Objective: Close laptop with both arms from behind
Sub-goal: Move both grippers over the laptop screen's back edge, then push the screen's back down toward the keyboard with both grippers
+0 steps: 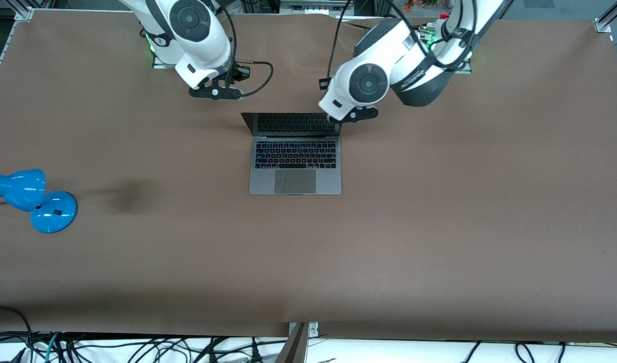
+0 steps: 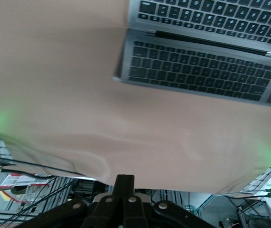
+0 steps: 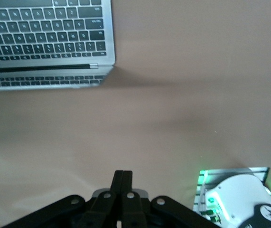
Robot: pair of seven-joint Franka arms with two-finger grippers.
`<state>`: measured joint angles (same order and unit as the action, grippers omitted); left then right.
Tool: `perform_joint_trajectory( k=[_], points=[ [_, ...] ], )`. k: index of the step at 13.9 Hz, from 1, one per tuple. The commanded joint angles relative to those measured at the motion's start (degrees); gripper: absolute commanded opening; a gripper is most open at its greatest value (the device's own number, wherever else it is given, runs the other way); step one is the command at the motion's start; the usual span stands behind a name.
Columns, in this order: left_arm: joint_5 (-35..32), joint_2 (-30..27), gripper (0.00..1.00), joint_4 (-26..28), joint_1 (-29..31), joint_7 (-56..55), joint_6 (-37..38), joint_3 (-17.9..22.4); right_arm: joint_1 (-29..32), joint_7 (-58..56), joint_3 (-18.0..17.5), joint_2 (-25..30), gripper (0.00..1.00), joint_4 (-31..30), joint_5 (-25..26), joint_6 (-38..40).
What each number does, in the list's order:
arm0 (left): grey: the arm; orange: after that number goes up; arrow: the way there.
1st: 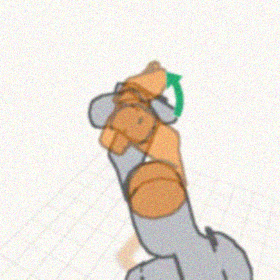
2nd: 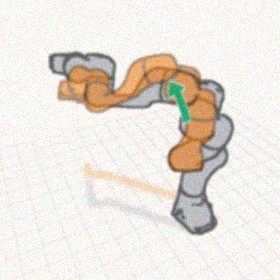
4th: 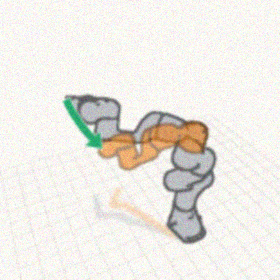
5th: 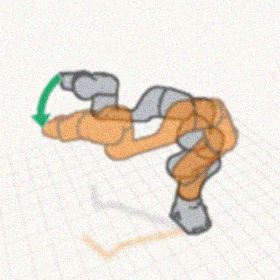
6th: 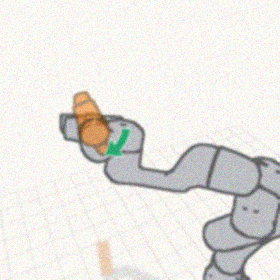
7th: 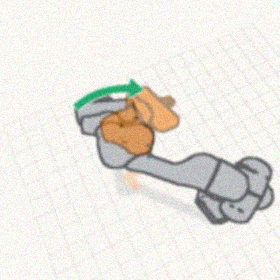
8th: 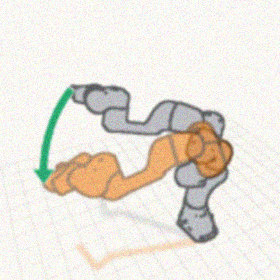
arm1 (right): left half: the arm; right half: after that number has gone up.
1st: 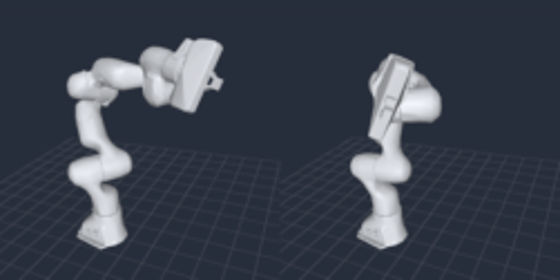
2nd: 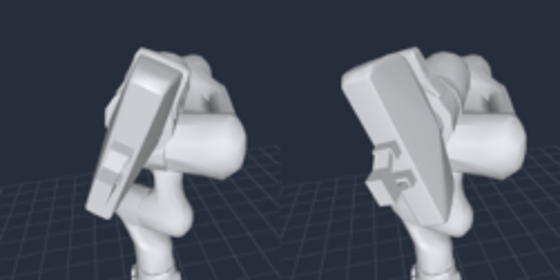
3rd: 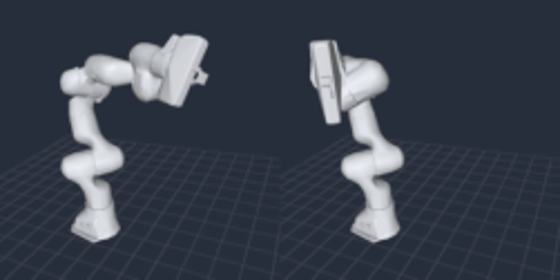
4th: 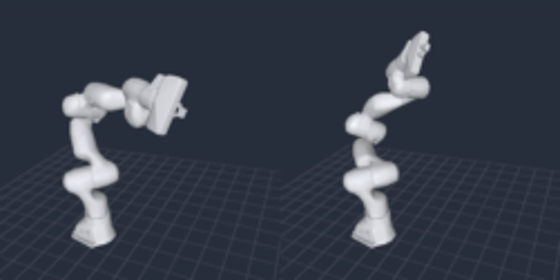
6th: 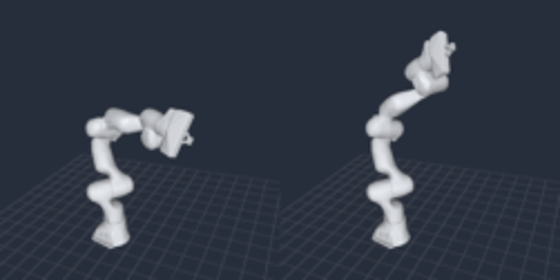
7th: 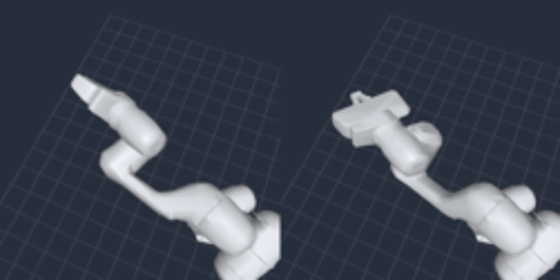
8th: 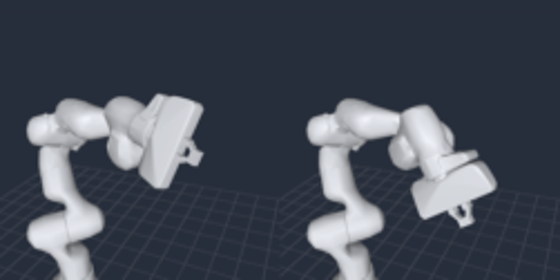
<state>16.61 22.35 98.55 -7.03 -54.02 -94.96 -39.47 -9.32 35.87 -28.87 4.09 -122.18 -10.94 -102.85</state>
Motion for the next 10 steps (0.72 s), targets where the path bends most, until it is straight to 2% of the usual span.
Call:
perform_joint_trajectory(
  k=[1,6,10],
  points=[
    [-2.88,2.87,0.00,-1.34,-0.88,-2.14,-1.80,0.00,-0.17,-1.14,-0.66,-1.89,0.00,0.02,-0.05,-2.96],
    [-7.72,6.82,0.00,-1.52,-0.96,-3.11,-7.68,0.44,-1.67,-2.03,-0.75,-8.12,0.00,2.73,0.04,-7.71],
    [-10.19,9.11,0.00,-2.66,-0.88,-3.38,-9.45,0.97,-2.55,-1.85,-0.75,-13.66,0.00,5.54,3.29,-11.49]
  ],
)
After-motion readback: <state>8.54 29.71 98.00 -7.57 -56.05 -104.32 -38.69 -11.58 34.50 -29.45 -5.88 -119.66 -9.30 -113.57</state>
